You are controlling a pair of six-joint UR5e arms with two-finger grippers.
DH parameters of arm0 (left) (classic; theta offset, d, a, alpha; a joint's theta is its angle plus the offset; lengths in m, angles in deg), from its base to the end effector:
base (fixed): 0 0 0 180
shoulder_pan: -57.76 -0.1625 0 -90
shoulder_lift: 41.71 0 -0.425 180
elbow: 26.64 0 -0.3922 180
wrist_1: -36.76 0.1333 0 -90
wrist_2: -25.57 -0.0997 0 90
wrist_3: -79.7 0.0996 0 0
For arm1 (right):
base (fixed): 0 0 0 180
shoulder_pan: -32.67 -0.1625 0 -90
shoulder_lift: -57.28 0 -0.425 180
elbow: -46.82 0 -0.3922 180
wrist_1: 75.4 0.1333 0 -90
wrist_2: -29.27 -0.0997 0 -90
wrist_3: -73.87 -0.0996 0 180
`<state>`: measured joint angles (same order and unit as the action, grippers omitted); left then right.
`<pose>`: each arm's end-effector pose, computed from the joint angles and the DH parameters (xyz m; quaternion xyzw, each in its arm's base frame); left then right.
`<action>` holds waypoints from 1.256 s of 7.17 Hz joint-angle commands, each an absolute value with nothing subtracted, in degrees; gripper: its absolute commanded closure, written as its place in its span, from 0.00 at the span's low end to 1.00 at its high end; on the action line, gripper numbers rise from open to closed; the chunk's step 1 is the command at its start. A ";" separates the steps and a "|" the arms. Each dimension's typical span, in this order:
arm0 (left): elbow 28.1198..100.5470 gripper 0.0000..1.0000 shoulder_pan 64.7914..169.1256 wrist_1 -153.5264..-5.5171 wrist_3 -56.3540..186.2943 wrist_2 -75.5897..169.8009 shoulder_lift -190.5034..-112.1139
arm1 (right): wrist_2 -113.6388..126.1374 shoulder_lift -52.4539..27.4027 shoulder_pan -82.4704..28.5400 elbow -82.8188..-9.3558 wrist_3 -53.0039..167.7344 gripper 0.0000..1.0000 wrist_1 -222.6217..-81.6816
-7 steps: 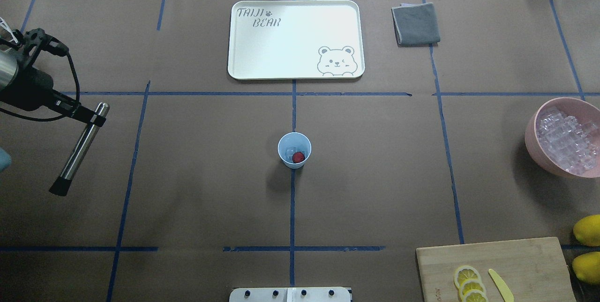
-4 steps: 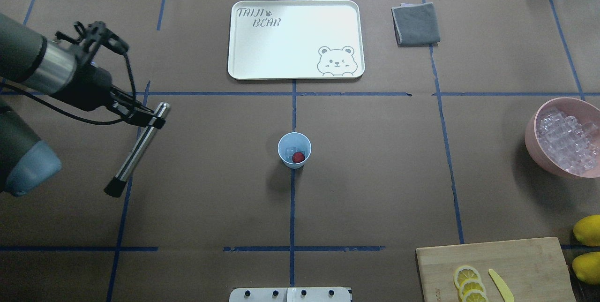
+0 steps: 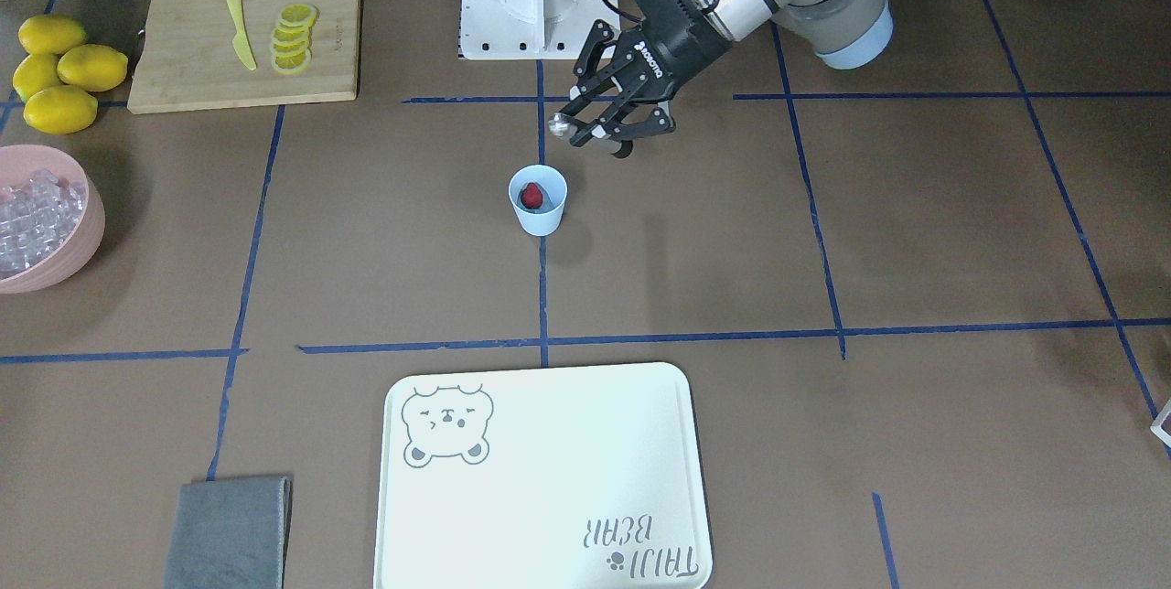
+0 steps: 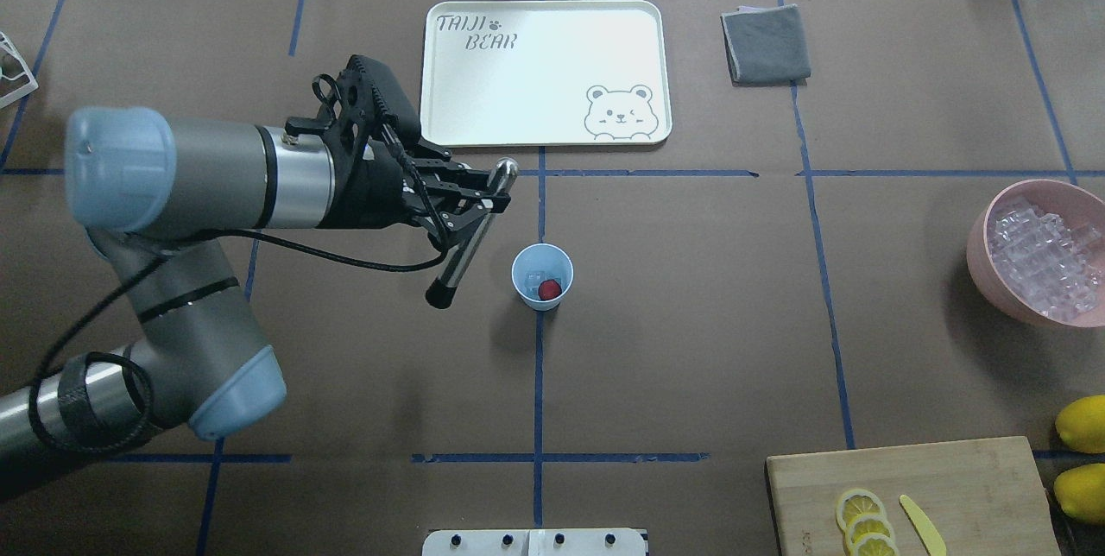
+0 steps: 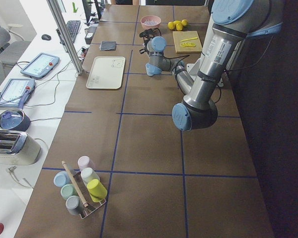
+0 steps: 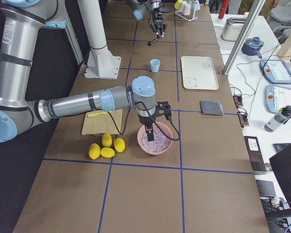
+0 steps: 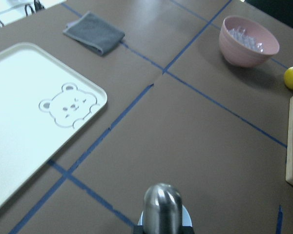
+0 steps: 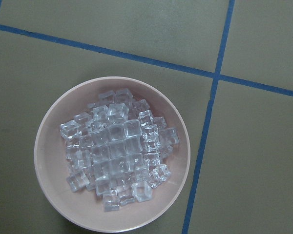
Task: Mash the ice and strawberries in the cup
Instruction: 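Carry the muddler with the left gripper and lower it into the cup, then press the muddler down into the cup contents with the left gripper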
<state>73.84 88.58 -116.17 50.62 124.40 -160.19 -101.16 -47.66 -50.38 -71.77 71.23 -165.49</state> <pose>0.4405 -0.4002 0.1716 0.5219 0.5739 0.2208 0.5911 0.0215 -0.3917 0.5309 0.0817 -0.3512 -0.0758 0.9296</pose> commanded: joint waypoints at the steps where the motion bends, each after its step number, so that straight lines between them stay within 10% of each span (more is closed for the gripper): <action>1: 66.99 0.99 80.99 -131.86 55.67 105.35 -163.60 | -101.16 -47.66 -50.74 -72.27 71.23 0.00 -165.49; 9: 64.07 0.98 78.07 -139.55 61.07 99.14 -163.36 | -101.16 -47.92 -50.92 -73.33 71.23 0.00 -165.49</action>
